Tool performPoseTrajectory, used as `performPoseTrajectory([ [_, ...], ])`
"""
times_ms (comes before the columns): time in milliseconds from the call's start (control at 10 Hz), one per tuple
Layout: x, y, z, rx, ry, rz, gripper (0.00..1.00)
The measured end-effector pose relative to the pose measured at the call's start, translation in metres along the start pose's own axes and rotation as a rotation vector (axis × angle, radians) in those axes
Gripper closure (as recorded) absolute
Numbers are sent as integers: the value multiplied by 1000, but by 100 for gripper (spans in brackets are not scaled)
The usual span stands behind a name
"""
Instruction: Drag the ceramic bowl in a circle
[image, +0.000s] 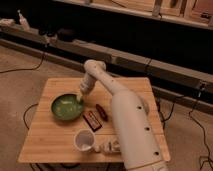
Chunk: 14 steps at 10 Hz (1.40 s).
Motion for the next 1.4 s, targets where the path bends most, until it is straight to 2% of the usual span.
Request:
performPoseTrajectory([
  [100,-8,25,-24,-33,32,51,100],
  [300,-15,56,-57,-92,65,103,100],
  [500,-6,61,-68,-119,68,110,100],
  [600,6,58,-65,-122,67,98,100],
  [900,50,34,-51,-119,70,46,100],
  [1200,84,-15,-36,-56,80,-63,100],
  [1400,92,-60,-11,0,46,-161,100],
])
